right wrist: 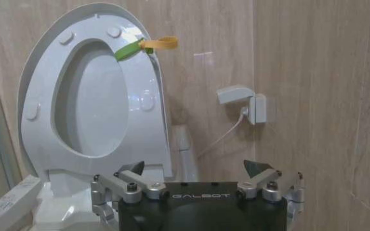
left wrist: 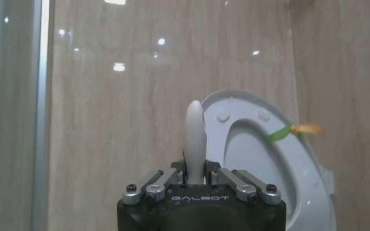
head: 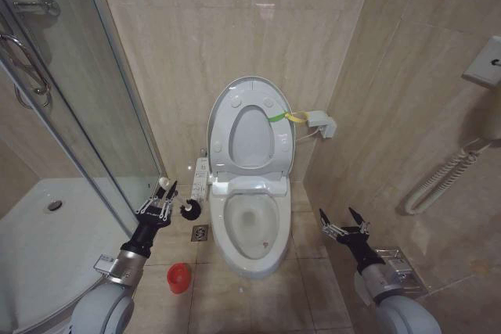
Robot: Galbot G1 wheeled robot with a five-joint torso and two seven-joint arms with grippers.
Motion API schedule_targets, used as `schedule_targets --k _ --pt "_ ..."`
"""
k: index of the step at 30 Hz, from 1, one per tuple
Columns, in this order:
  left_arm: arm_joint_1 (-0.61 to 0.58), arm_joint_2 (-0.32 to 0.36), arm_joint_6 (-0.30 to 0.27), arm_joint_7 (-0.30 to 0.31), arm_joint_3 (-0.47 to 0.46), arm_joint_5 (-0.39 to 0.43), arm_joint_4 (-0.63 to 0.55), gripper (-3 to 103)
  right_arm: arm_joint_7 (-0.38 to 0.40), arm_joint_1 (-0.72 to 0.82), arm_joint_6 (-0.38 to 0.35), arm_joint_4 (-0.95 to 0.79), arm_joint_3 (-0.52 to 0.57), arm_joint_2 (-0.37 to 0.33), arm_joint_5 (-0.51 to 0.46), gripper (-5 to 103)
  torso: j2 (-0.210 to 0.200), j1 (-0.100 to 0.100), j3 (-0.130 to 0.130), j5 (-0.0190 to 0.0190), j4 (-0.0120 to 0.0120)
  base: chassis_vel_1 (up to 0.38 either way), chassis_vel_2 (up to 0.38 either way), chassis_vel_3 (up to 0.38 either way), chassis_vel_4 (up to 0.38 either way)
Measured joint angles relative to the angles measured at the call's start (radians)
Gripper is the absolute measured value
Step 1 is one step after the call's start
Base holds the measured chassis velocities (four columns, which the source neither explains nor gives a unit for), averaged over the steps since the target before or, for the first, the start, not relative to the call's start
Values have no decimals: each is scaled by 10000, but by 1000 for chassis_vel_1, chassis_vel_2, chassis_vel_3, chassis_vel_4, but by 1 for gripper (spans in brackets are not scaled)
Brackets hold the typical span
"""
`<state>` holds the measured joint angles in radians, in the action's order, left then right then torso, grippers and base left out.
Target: Open the toilet lid, clean the toilet bowl with a toilet brush, close the toilet lid, and flush.
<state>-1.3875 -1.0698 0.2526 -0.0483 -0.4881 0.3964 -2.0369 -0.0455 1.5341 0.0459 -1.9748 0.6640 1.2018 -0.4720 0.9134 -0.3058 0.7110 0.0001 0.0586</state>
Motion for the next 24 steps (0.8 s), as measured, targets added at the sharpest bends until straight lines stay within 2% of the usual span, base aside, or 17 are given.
schedule_targets --k 9,19,24 --pt "575 367 418 -457 435 787 294 19 1 0 0 0 0 0 0 100 0 0 0 0 1 0 0 0 0" --pt "1769 554 952 -859 1570 1770 1220 19 1 0 0 0 0 0 0 100 0 0 0 -2 1 0 0 0 0" --pt "2282 602 1038 -960 2015 1961 1534 19 1 0 0 0 0 0 0 100 0 0 0 -1 -1 0 0 0 0"
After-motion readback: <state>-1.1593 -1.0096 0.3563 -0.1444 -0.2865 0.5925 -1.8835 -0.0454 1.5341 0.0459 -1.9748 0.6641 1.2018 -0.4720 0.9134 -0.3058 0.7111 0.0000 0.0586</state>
